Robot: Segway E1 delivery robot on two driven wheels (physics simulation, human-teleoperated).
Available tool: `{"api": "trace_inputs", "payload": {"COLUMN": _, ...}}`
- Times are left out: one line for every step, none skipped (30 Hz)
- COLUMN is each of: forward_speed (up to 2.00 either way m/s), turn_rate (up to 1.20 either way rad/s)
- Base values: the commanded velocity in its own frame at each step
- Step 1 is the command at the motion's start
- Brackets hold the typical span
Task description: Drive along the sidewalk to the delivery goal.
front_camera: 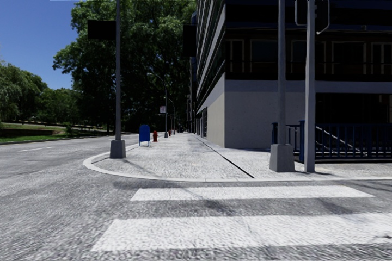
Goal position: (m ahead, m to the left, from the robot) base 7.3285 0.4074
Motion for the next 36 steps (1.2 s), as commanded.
{"api": "trace_inputs", "payload": {"forward_speed": 2.0, "turn_rate": 0.0}}
{"api": "trace_inputs", "payload": {"forward_speed": 2.0, "turn_rate": 0.0}}
{"api": "trace_inputs", "payload": {"forward_speed": 2.0, "turn_rate": 0.0}}
{"api": "trace_inputs", "payload": {"forward_speed": 2.0, "turn_rate": 0.0}}
{"api": "trace_inputs", "payload": {"forward_speed": 2.0, "turn_rate": 0.0}}
{"api": "trace_inputs", "payload": {"forward_speed": 2.0, "turn_rate": 0.0}}
{"api": "trace_inputs", "payload": {"forward_speed": 2.0, "turn_rate": 0.0}}
{"api": "trace_inputs", "payload": {"forward_speed": 2.0, "turn_rate": 0.0}}
{"api": "trace_inputs", "payload": {"forward_speed": 2.0, "turn_rate": 0.0}}
{"api": "trace_inputs", "payload": {"forward_speed": 2.0, "turn_rate": 0.0}}
{"api": "trace_inputs", "payload": {"forward_speed": 2.0, "turn_rate": 0.0}}
{"api": "trace_inputs", "payload": {"forward_speed": 2.0, "turn_rate": 0.0}}
{"api": "trace_inputs", "payload": {"forward_speed": 2.0, "turn_rate": 0.0}}
{"api": "trace_inputs", "payload": {"forward_speed": 2.0, "turn_rate": 0.0}}
{"api": "trace_inputs", "payload": {"forward_speed": 2.0, "turn_rate": 0.0}}
{"api": "trace_inputs", "payload": {"forward_speed": 2.0, "turn_rate": 0.0}}
{"api": "trace_inputs", "payload": {"forward_speed": 2.0, "turn_rate": 0.0}}
{"api": "trace_inputs", "payload": {"forward_speed": 2.0, "turn_rate": 0.0}}
{"api": "trace_inputs", "payload": {"forward_speed": 2.0, "turn_rate": 0.01}}
{"api": "trace_inputs", "payload": {"forward_speed": 2.0, "turn_rate": 0.03}}
{"api": "trace_inputs", "payload": {"forward_speed": 2.0, "turn_rate": 0.04}}
{"api": "trace_inputs", "payload": {"forward_speed": 2.0, "turn_rate": 0.04}}
{"api": "trace_inputs", "payload": {"forward_speed": 2.0, "turn_rate": 0.04}}
{"api": "trace_inputs", "payload": {"forward_speed": 2.0, "turn_rate": 0.05}}
{"api": "trace_inputs", "payload": {"forward_speed": 2.0, "turn_rate": 0.13}}
{"api": "trace_inputs", "payload": {"forward_speed": 2.0, "turn_rate": 0.23}}
{"api": "trace_inputs", "payload": {"forward_speed": 2.0, "turn_rate": 0.31}}
{"api": "trace_inputs", "payload": {"forward_speed": 2.0, "turn_rate": 0.35}}
{"api": "trace_inputs", "payload": {"forward_speed": 2.0, "turn_rate": 0.35}}
{"api": "trace_inputs", "payload": {"forward_speed": 2.0, "turn_rate": 0.36}}
{"api": "trace_inputs", "payload": {"forward_speed": 2.0, "turn_rate": 0.29}}
{"api": "trace_inputs", "payload": {"forward_speed": 2.0, "turn_rate": 0.08}}
{"api": "trace_inputs", "payload": {"forward_speed": 2.0, "turn_rate": 0.03}}
{"api": "trace_inputs", "payload": {"forward_speed": 2.0, "turn_rate": 0.0}}
{"api": "trace_inputs", "payload": {"forward_speed": 2.0, "turn_rate": 0.0}}
{"api": "trace_inputs", "payload": {"forward_speed": 2.0, "turn_rate": 0.0}}
